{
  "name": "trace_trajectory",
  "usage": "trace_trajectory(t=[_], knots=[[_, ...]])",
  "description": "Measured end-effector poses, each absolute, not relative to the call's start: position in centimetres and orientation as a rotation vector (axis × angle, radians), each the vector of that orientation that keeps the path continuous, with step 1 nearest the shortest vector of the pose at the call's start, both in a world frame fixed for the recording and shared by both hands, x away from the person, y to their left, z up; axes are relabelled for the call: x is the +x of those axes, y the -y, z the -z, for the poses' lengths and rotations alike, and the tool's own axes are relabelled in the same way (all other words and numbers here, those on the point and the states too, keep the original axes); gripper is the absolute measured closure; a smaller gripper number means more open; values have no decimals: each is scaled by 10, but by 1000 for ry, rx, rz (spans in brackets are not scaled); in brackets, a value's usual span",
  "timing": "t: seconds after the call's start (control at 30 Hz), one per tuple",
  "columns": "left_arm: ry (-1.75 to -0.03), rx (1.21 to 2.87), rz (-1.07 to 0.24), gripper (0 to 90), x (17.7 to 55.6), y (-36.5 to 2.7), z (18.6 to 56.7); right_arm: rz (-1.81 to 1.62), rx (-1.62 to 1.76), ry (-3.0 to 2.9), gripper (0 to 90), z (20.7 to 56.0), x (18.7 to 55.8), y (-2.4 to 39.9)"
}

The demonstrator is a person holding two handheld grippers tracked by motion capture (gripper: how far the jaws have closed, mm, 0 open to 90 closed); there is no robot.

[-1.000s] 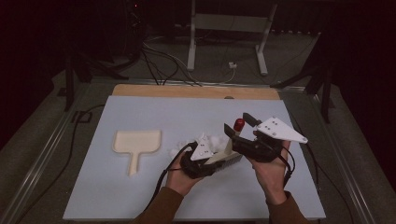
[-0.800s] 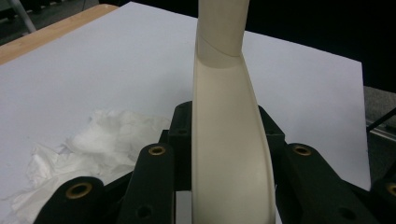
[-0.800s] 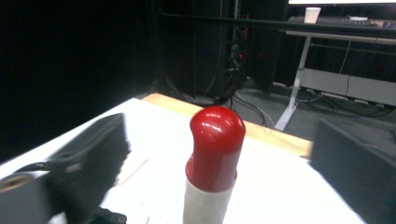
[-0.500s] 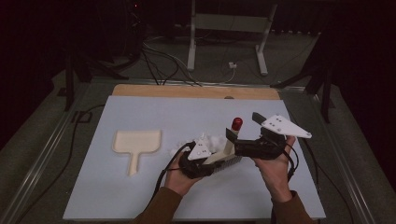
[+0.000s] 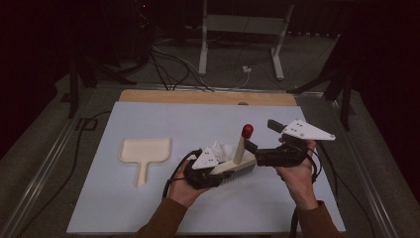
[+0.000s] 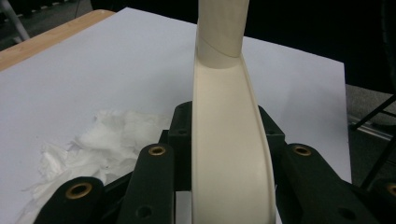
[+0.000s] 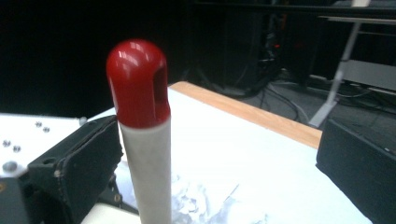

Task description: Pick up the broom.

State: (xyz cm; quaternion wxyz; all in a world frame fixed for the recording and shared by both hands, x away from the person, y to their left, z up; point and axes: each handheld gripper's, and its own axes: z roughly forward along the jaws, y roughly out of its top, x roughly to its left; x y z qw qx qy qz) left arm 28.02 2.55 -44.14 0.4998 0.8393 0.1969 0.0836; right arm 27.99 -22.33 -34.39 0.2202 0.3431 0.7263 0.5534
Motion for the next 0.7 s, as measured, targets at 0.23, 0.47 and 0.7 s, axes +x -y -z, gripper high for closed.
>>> trace_trajectory(t=[0.23,0.47,0.7], knots=[[-474,2027,-204,695,282,-32,439,-1562,927,-2009,0,346,281,227],[-460,2011,-189,695,284,-41,434,-1619,896,-2047,0,350,287,237],[-440,2001,-180,694,287,-51,428,-1637,892,-2129,0,357,293,240]])
